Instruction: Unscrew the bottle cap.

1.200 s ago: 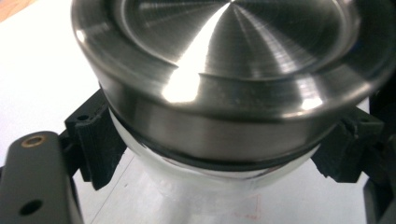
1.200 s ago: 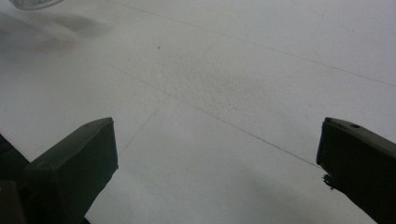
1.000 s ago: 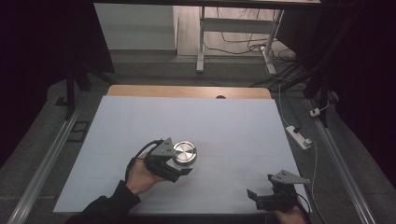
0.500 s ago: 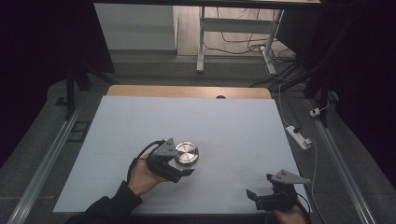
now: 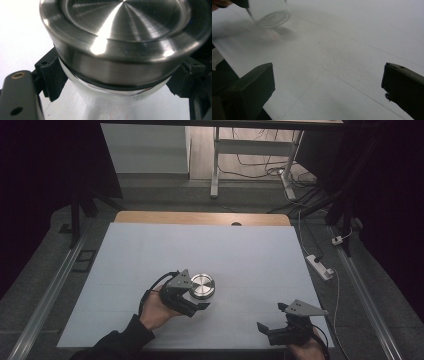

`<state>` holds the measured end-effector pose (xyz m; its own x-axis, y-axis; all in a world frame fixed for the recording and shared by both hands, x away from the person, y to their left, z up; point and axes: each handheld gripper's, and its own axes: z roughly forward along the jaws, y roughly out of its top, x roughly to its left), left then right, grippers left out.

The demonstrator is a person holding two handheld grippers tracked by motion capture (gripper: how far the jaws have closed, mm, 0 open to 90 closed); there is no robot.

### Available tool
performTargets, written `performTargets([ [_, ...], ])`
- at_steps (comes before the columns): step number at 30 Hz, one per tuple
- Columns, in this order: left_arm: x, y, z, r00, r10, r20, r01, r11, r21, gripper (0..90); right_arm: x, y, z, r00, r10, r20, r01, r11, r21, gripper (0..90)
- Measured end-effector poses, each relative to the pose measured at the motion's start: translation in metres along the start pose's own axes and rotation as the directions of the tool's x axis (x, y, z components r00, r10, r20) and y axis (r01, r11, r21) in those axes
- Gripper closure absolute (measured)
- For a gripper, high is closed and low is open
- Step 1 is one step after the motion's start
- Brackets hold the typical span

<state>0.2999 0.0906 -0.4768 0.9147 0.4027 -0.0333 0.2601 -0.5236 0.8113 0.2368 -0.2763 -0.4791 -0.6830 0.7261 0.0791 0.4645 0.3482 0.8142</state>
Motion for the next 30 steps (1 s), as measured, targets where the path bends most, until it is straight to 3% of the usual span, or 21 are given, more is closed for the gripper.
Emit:
performTargets([
  [10,-0.001,0.000,0.002,1.0000,-0.003,0.002,0.003,1.0000,-0.004,16.1,0.014,0.018,0.007,0.9918,-0.040,-0.122,0.035,0.999,-0.042,0.0],
  [18,-0.002,0.001,0.002,1.0000,0.005,-0.003,-0.005,1.0000,-0.001,16.1,0.024,0.033,0.018,0.9823,-0.049,-0.181,0.041,0.998,-0.048,0.0],
  [30,-0.003,0.001,0.003,0.9999,0.012,0.004,-0.012,0.9999,0.003,16.1,0.040,0.057,0.035,0.9779,-0.103,-0.182,0.097,0.994,-0.042,0.0],
])
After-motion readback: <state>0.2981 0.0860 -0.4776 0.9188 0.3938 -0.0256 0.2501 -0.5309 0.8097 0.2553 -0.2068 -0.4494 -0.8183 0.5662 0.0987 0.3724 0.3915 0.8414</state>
